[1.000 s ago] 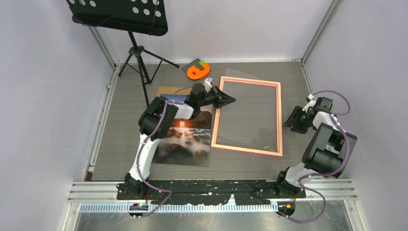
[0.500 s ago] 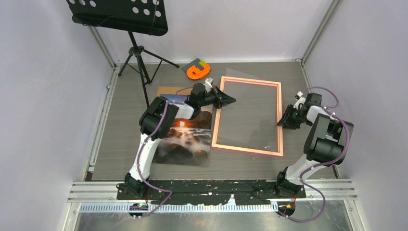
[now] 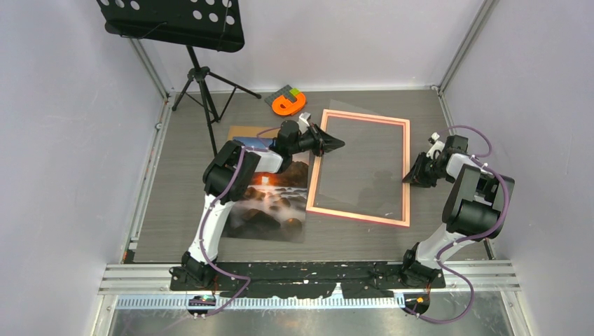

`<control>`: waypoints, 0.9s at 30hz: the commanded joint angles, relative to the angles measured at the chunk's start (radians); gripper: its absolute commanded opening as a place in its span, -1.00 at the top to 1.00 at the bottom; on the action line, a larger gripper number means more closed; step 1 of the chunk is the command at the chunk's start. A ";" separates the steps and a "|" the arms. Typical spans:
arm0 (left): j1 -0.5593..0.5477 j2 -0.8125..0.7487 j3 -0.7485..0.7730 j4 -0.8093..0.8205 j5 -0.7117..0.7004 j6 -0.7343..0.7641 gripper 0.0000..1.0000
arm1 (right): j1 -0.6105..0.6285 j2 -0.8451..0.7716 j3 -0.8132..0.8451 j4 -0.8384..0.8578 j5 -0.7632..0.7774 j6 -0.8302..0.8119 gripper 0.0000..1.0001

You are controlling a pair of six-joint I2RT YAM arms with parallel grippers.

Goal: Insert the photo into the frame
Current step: Place the photo frame item in the photo frame.

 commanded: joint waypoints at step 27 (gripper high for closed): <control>-0.007 0.054 0.072 -0.026 0.055 0.167 1.00 | -0.008 -0.021 0.029 -0.004 -0.092 0.005 -0.08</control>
